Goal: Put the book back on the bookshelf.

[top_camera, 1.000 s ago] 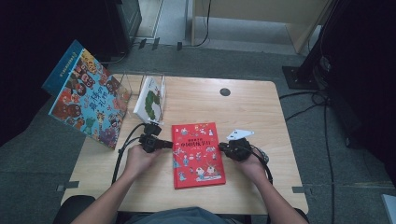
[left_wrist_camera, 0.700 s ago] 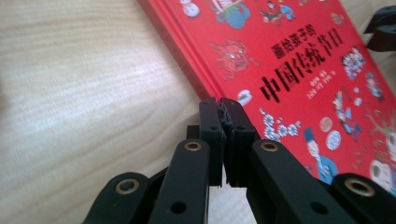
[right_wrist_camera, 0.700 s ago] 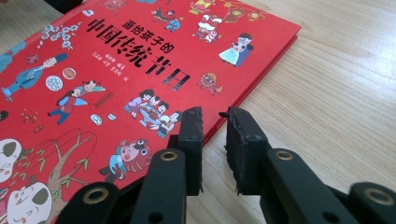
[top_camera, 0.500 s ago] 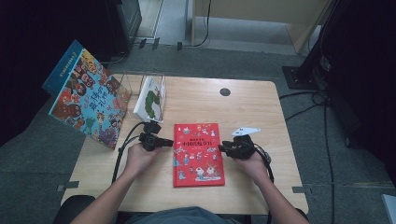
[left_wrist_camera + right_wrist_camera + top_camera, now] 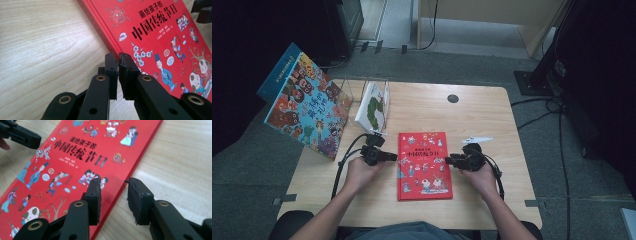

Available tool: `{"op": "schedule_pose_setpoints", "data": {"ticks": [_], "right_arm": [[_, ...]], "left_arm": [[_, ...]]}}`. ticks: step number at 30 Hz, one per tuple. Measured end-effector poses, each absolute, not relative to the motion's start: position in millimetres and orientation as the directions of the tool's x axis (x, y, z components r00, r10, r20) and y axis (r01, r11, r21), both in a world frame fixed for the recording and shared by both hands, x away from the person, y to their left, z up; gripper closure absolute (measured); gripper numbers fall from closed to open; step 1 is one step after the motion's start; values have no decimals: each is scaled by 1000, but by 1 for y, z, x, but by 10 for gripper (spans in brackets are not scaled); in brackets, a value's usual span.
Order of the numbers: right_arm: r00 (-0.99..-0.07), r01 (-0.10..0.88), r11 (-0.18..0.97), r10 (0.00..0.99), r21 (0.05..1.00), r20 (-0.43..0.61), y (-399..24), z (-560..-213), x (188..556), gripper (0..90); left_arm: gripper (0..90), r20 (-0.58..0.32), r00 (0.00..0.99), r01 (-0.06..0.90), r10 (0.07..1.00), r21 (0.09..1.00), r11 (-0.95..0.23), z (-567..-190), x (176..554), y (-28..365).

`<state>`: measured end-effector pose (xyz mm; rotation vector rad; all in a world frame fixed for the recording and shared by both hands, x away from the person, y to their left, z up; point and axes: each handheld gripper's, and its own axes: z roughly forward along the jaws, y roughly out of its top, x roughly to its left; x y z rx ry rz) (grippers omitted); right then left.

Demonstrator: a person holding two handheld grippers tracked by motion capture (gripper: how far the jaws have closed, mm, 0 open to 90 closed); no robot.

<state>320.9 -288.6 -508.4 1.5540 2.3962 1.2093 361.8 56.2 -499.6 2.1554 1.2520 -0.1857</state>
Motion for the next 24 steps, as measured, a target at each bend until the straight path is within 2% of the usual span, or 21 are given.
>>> {"op": "schedule_pose_setpoints", "data": {"ticks": [9, 16, 21, 24], "right_arm": [[-463, 804, 168, 779, 570, 423, -290, -512, 327, 637], [-430, 835, 137, 767, 533, 476, -290, -513, 333, 660], [-375, 863, 84, 768, 498, 519, -291, -513, 334, 645], [-357, 870, 74, 778, 488, 518, -291, -512, 334, 666]], "left_arm": [[861, -414, 532, 826, 738, 447, -344, -503, 358, 53], [900, -401, 536, 819, 743, 462, -341, -503, 355, 49], [900, -418, 521, 829, 744, 454, -326, -504, 355, 48], [900, -406, 525, 824, 748, 462, -328, -503, 352, 46]]}}
